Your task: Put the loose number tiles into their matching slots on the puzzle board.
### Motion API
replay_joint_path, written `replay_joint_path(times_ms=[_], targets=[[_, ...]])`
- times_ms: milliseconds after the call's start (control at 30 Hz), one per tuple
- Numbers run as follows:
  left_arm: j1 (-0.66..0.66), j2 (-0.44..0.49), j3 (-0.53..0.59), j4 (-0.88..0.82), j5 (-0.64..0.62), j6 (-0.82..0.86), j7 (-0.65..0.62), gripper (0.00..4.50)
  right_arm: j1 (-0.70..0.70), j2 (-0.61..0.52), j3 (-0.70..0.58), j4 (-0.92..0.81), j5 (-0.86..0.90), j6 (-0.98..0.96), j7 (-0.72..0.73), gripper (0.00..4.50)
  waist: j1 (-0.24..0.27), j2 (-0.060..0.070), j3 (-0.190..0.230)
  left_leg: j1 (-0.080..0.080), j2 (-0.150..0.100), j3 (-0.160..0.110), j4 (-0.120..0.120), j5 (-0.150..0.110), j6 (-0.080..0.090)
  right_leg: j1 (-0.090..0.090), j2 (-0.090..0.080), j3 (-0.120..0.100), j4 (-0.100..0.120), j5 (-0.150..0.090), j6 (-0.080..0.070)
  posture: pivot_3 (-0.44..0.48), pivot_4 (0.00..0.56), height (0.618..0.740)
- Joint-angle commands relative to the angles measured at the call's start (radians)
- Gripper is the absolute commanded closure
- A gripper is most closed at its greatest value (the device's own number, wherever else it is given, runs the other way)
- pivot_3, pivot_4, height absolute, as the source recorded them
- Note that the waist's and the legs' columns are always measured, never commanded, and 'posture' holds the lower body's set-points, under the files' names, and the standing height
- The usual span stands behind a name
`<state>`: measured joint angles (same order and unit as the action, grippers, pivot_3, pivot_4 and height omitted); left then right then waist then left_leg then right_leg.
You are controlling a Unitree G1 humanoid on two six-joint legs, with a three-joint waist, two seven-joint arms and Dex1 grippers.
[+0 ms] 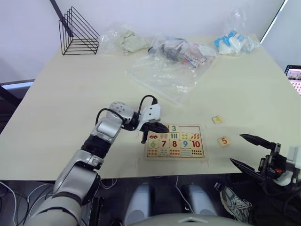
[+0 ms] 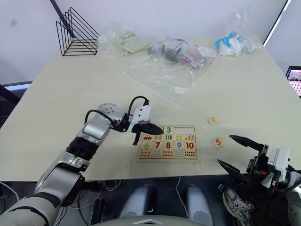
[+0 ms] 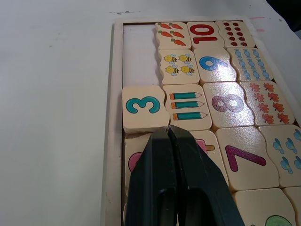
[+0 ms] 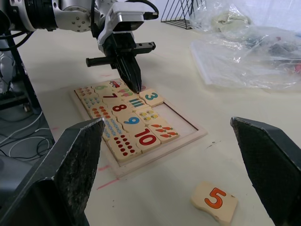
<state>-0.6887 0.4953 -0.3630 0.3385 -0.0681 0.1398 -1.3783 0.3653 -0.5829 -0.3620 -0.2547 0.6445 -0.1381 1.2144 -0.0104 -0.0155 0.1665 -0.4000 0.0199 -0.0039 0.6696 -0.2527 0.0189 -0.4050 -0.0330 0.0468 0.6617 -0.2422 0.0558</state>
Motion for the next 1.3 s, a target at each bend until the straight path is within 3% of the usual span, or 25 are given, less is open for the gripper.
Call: replay_joint_path(times_ms=[33,500,800,1300], targets=[[-0.015,-0.004,0.002,-0.014,0.0,-0.008,-0.001,4.43,0.003,0.001,-0.021,-0.02,0.011,-0.021,0.001,0.0,0.0,0.0,0.0,0.0,0.0,0.0,0.0,0.0,0.0,0.0,0.0,0.0,0.0,0.0,0.0,0.0,0.15,0.74],[0.007,0.016,0.022,-0.046,-0.018,0.0,-0.019,4.43,0.01,-0.005,-0.028,-0.022,0.018,-0.017,0.006,0.0,0.0,0.0,0.0,0.0,0.0,0.0,0.0,0.0,0.0,0.0,0.0,0.0,0.0,0.0,0.0,0.0,0.15,0.74],[0.065,0.075,0.13,-0.147,-0.14,0.105,-0.018,4.43,0.021,0.0,-0.04,-0.027,0.024,-0.011,-0.017,0.0,-0.001,0.0,0.0,0.0,0.0,0.0,0.0,0.0,0.0,0.0,0.0,0.0,0.0,0.0,0.0,0.0,0.15,0.74],[0.353,0.11,0.401,-0.323,-0.289,0.167,0.233,4.43,-0.017,-0.025,-0.063,0.099,-0.067,0.016,-0.135,0.0,0.002,0.0,0.0,0.001,0.001,-0.003,0.0,0.0,0.0,0.0,-0.001,0.0,0.0,0.0,0.0,0.0,0.15,0.74]])
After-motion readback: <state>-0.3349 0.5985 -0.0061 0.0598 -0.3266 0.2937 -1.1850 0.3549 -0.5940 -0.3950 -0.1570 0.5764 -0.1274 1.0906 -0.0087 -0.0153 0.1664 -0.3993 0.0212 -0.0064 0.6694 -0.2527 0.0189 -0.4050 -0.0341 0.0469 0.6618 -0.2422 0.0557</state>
